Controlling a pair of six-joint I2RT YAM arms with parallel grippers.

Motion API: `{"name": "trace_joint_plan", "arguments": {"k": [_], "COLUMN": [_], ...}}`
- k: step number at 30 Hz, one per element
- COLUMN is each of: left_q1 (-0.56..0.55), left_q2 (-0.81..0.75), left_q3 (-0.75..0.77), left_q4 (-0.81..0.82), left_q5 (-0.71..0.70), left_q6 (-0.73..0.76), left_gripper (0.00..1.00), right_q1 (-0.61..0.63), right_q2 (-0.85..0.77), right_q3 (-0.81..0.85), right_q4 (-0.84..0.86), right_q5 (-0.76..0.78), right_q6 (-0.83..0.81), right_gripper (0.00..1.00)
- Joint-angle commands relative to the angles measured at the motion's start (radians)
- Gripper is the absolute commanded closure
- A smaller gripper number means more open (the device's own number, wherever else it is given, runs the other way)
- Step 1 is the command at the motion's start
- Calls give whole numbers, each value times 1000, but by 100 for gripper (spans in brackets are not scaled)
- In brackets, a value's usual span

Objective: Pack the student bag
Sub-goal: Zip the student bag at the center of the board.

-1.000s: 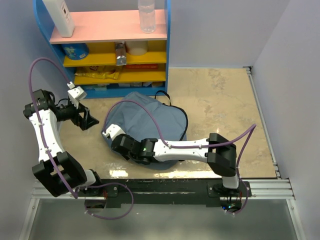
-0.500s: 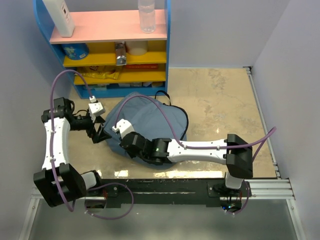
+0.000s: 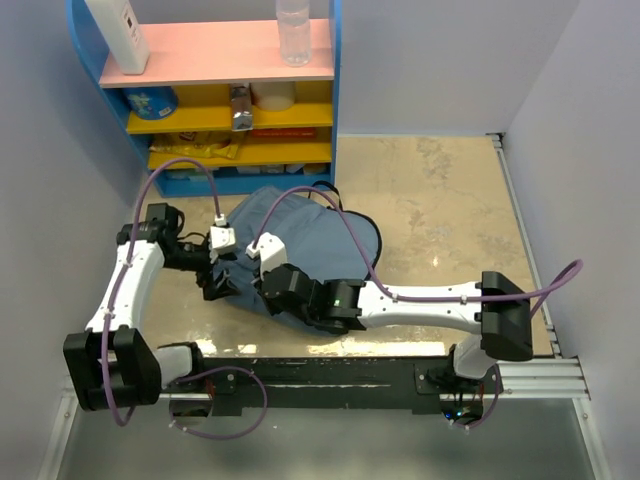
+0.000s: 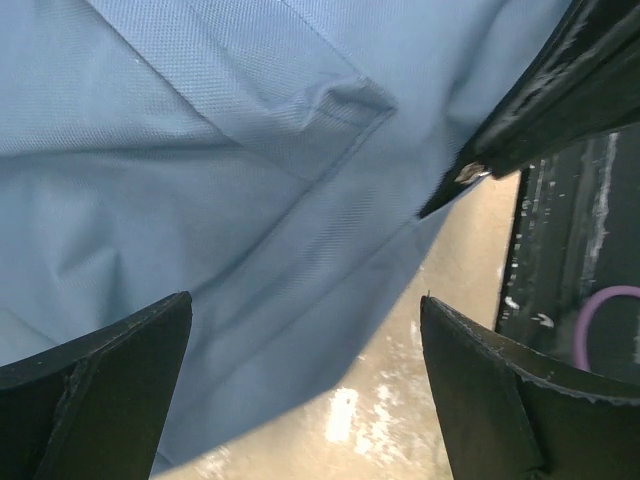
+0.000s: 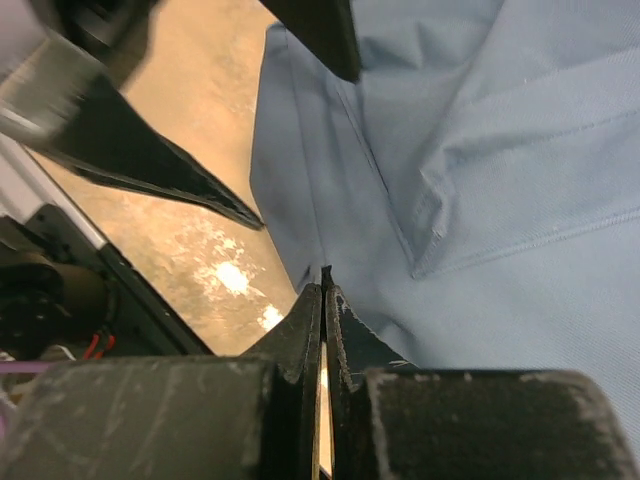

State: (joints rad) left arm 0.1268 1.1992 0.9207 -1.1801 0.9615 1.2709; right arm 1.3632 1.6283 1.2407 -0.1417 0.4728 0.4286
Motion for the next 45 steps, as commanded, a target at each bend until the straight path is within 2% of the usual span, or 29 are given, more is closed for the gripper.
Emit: {"name": "trace_joint_plan", "arguments": {"k": [1, 8, 9, 16, 18, 19, 20, 22, 27, 31, 38, 43, 45], "left_q1": [-52, -118, -153, -191, -197, -196, -197, -196, -197, -197, -187, -188, -188], "left_q2": [-13, -23, -26, -44, -40, -32, -26, -23, -30, -55, -249, -238, -207], "left_q3": [-16, -49, -51, -79, -75, -65, -53, -28, -45, -1, 62, 49, 12], "left_q4": [160, 261, 261, 255, 231, 206, 115, 48, 62, 57, 68, -107, -107], "left_q5": [6, -13, -17, -3, 9, 16, 20, 31, 52, 46, 22, 72, 88], "left_q6": [-48, -116, -117, -33, -1, 66, 120, 204, 196, 145, 38, 186, 193], "left_gripper": [0, 0, 0, 0, 0, 0, 0, 0, 0, 11, 5, 4, 4], "right_q1": [11, 31, 33, 34, 33, 34, 34, 34, 34, 33, 33, 33, 33], "right_q2": [-79, -91, -97, -143, -150, -148, -151, -156, -165, -156, -154, -168, -171], "right_q3": [32, 60, 62, 49, 34, 29, 19, 6, -9, -14, -27, -46, -47], "right_q4": [134, 139, 137, 137, 137, 137, 137, 137, 174, 165, 179, 195, 200], "right_q5": [18, 24, 29, 70, 73, 76, 76, 76, 82, 81, 72, 73, 73], "right_q6": [41, 42, 41, 42, 48, 55, 58, 68, 71, 75, 82, 84, 84], "right_gripper": [100, 100, 100, 100, 100, 100, 100, 100, 100, 100, 100, 100, 100]}}
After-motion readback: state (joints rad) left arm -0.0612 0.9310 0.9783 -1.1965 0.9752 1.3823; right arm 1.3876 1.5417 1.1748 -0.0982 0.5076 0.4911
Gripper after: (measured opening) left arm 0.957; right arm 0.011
